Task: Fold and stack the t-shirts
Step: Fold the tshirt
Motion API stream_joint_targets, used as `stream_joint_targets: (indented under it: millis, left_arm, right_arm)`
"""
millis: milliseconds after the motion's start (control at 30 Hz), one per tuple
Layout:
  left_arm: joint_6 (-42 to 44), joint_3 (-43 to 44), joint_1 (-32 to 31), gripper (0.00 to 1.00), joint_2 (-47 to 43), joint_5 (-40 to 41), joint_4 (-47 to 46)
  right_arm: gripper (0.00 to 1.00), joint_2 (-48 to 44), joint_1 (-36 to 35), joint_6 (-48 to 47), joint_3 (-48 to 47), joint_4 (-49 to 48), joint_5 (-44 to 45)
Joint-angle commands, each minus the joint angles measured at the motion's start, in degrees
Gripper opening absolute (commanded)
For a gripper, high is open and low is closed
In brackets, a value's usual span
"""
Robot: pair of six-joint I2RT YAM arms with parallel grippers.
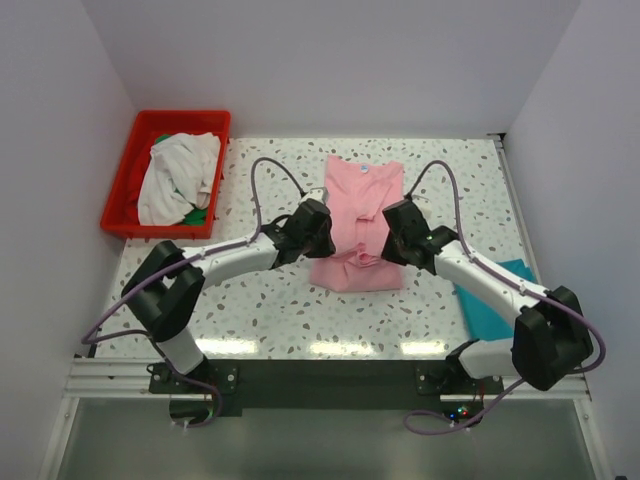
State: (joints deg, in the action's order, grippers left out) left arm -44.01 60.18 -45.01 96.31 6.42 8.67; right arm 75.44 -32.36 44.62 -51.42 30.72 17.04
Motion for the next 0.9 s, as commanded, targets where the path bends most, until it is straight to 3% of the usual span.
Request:
stream_joint_targets:
  millis: [0, 400, 867]
  left_arm:
    - [-0.64, 4.59, 1.59, 0.00, 1.68, 1.06, -3.74]
    - [0.85, 12.24, 6.60, 0.00, 9.15, -2.28, -3.83]
    - [2.35, 21.46, 11.44, 0.00, 18.37, -7.82, -4.89]
  right_arm:
    - [0.00, 2.34, 2.12, -1.38, -3.33, -5.40, 0.11]
    - [0.00, 13.67, 12.05, -3.22, -8.52, -10.15, -6.40]
    - [0.00, 25.01, 15.66, -3.49, -18.36, -10.24, -10.71]
